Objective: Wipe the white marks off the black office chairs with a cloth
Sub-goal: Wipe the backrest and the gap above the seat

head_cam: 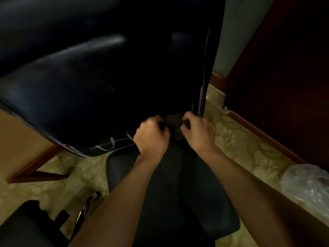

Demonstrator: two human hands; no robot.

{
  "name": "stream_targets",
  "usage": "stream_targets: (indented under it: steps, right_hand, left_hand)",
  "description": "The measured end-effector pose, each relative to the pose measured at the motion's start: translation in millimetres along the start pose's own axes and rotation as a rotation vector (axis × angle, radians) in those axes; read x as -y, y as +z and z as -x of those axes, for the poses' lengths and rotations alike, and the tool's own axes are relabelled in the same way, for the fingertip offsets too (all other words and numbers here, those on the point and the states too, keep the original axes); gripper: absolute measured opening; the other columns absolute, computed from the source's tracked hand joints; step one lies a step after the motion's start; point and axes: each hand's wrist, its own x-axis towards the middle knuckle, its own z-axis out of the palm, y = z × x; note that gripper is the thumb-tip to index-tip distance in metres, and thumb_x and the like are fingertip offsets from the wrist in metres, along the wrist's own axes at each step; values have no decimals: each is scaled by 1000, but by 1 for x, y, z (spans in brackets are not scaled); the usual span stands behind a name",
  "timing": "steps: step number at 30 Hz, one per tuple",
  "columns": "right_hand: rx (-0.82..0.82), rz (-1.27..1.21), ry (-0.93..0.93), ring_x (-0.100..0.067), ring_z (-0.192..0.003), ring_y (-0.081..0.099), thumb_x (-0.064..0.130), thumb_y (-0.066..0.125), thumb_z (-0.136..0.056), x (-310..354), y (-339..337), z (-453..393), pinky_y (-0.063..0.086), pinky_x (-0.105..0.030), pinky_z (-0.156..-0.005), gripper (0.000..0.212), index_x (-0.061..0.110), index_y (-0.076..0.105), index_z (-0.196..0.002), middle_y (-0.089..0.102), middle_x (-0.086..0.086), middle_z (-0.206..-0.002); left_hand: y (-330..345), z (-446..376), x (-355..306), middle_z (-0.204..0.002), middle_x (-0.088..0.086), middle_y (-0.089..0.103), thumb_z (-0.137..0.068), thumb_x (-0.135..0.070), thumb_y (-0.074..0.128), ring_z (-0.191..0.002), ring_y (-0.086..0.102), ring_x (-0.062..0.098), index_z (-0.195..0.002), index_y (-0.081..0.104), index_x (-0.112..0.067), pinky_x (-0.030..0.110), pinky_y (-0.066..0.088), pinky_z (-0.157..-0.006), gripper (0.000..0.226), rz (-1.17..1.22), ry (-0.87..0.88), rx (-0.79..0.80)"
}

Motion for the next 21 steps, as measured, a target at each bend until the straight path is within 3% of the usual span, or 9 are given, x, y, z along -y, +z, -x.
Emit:
stream_targets:
  steps: [2,5,7,9,12,14,17,19,21]
  right_hand:
    - [-22,-25,4,-25,-90,67,26,63,-92,-3,-1,9,41,-29,-69,17,21,61,-108,70,-2,-94]
    - [-281,-168,-14,-20,-74,65,24,63,-91,9,-25,3,43,-28,-63,16,20,63,-107,67,4,-82]
    - [-487,-231,-82,-5,-63,53,20,64,-90,18,-47,-10,35,-18,-57,17,16,66,-106,58,11,-75]
    - [-570,-223,-132,1,-63,48,17,65,-90,24,-58,-20,28,-9,-55,16,12,67,-105,57,12,-75]
    - [-395,-126,-84,-19,-73,67,21,65,-92,16,-38,-20,35,-22,-60,19,14,64,-109,71,-2,-87]
    - [-291,-77,-57,-30,-79,69,22,65,-91,4,-19,-14,36,-28,-63,19,15,63,-109,72,-6,-88]
    - [-102,7,19,-32,-89,67,27,62,-93,-5,-12,-6,36,-32,-68,20,19,61,-112,72,-7,-91]
    - [-91,22,29,-31,-89,67,29,62,-93,-4,-19,-1,35,-30,-67,21,20,61,-112,72,-5,-92]
    - [-180,-19,-13,-25,-84,68,30,62,-93,3,-36,-2,40,-30,-65,21,21,61,-112,71,-2,-92]
  left_hand:
    - [2,11,5,-103,2,73,-90,-27,65,-95,68,28,-113,71,-28,38,56,-74,24,30,41,-2]
    - [-15,8,-13,-107,-1,71,-89,-23,67,-94,68,23,-114,70,-20,38,56,-76,25,185,192,-163]
    - [-32,-4,-35,-108,-5,70,-88,-22,67,-94,67,16,-113,70,-21,30,54,-78,25,275,266,-279]
    - [-44,-14,-53,-107,-10,69,-88,-23,66,-93,66,10,-111,70,-24,26,52,-76,24,314,278,-326]
    - [-32,-19,-45,-110,-7,69,-90,-25,65,-94,67,18,-114,68,-25,29,50,-73,25,205,245,-279]
    - [-15,-16,-33,-111,-2,69,-90,-25,64,-93,69,25,-115,67,-24,32,49,-71,24,97,239,-183]
    - [-5,-8,-27,-105,0,70,-90,-25,63,-90,69,29,-111,68,-24,38,54,-70,22,-2,220,-78]
    - [-9,-2,-29,-104,-1,70,-90,-26,64,-89,69,26,-111,68,-23,35,53,-69,21,28,216,-75]
    - [-18,1,-32,-106,-3,70,-91,-26,64,-90,68,22,-112,68,-22,30,49,-68,22,104,233,-149]
